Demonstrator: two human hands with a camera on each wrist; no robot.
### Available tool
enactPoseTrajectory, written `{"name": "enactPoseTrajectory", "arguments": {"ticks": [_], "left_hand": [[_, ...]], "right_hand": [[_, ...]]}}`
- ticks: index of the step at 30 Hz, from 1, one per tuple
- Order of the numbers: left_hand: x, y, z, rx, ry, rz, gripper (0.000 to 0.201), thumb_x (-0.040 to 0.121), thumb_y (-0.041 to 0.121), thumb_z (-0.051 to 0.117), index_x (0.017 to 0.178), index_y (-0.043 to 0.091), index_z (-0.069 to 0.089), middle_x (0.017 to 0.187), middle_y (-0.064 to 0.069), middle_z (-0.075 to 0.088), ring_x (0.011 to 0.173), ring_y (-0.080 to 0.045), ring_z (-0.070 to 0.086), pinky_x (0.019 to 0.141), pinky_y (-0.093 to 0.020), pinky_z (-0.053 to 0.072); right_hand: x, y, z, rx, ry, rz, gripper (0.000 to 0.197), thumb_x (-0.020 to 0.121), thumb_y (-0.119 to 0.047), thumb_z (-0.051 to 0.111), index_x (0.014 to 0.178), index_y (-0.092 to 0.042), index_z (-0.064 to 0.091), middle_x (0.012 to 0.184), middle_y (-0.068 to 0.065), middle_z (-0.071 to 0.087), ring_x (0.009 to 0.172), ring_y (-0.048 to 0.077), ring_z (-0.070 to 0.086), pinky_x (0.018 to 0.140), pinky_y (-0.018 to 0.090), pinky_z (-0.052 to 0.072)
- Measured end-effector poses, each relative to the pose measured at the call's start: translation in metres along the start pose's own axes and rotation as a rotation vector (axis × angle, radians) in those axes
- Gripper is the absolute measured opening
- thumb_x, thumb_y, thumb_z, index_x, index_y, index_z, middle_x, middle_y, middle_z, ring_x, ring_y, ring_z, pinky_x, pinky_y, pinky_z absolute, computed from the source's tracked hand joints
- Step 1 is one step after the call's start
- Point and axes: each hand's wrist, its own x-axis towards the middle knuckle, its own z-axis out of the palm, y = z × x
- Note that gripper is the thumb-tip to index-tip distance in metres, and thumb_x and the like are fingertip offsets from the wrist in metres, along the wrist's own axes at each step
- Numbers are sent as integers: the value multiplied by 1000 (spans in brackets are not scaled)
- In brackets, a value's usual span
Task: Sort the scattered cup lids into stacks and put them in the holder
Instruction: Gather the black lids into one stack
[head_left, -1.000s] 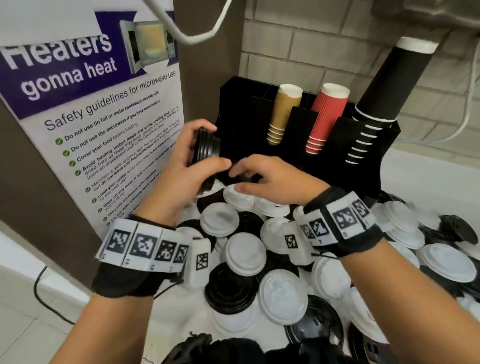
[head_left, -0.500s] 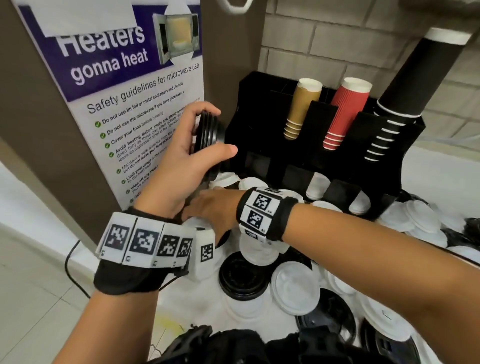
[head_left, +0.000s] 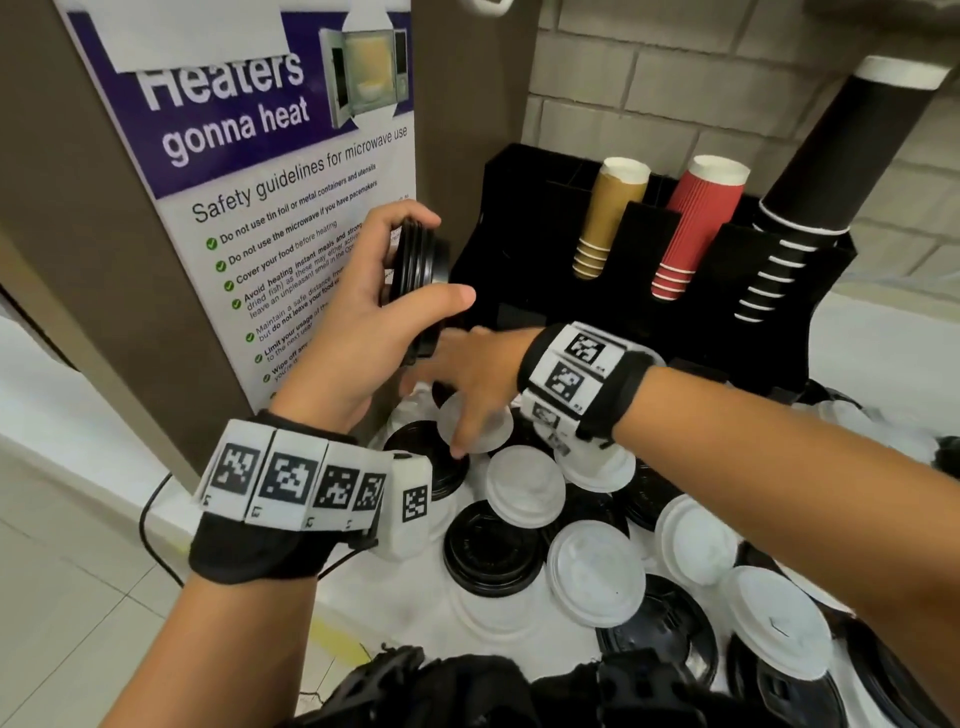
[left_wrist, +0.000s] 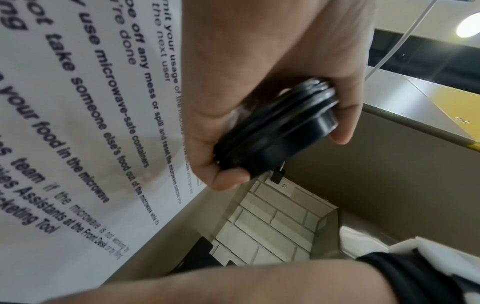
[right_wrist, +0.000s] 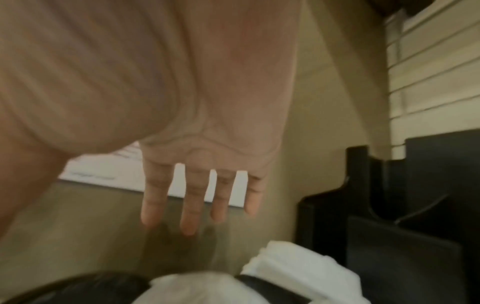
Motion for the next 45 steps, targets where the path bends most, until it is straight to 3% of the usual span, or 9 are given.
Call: {"name": "enactPoseTrajectory", "arguments": {"ticks": [7,12,17,20,24,27,34,40,45], "left_hand": [[0,-1,1,-13,-13,-23,44,65,36,72,104,44,55,92,13,52,76,1,54,65,-16,47],[-4,-2,3,-27,-17,-47,44,65,37,72,104,42,54,95,9,50,77,-1,54,68,-19,48],[-7,0,10,-50,-18,-63,44,65,35,70,106,39,53,94,8,50,77,-5,54,67,-25,48],[-9,1,15,-85,-27,-45,46,68,28,69,110,34,50,91,14,54,78,-4,56,69,-25,49],[-11,-5,25,-112,-26,-55,48,78,18,64,121,33,49,102,14,53,94,-4,55,81,-27,48],[-13,-13,33,-171,-46,-78,51,79,27,67,127,35,50,127,4,54,121,-18,55,101,-38,45],[-13,-43,56,-137,46,-229,52,69,42,71,118,47,53,131,8,56,126,-15,53,109,-47,42],[-9,-57,42,-93,141,-337,47,56,50,71,98,60,53,125,1,54,121,-26,55,103,-54,46],[-8,-60,32,-60,185,-347,58,55,54,70,110,56,50,133,-7,48,121,-28,53,83,-39,53]], "right_hand": [[23,-26,25,-187,-99,-128,86,76,-42,76,147,-38,27,140,7,37,133,30,29,102,47,34],[20,-23,26,-83,-29,-124,74,75,-32,75,138,-29,37,135,6,43,126,26,36,99,50,40],[-1,1,18,527,242,-103,68,73,-19,81,132,-11,49,128,7,58,118,21,54,102,36,44],[-21,24,18,737,412,-46,68,75,-19,80,132,-15,43,124,0,56,112,12,54,95,23,46],[-51,48,35,1107,646,-14,54,79,-6,74,122,-20,44,118,11,54,101,27,62,83,32,56],[-63,54,57,1290,753,45,44,84,-5,67,119,-28,51,114,10,55,93,22,64,80,31,58],[-55,55,77,727,741,267,49,85,-17,67,131,-16,51,117,3,44,110,19,52,81,15,41],[-52,37,65,512,412,115,38,84,-23,69,120,-17,62,119,5,55,110,17,52,94,24,39],[-32,16,59,451,271,123,60,75,-46,76,121,-11,59,111,5,64,97,20,59,86,34,50]]}}
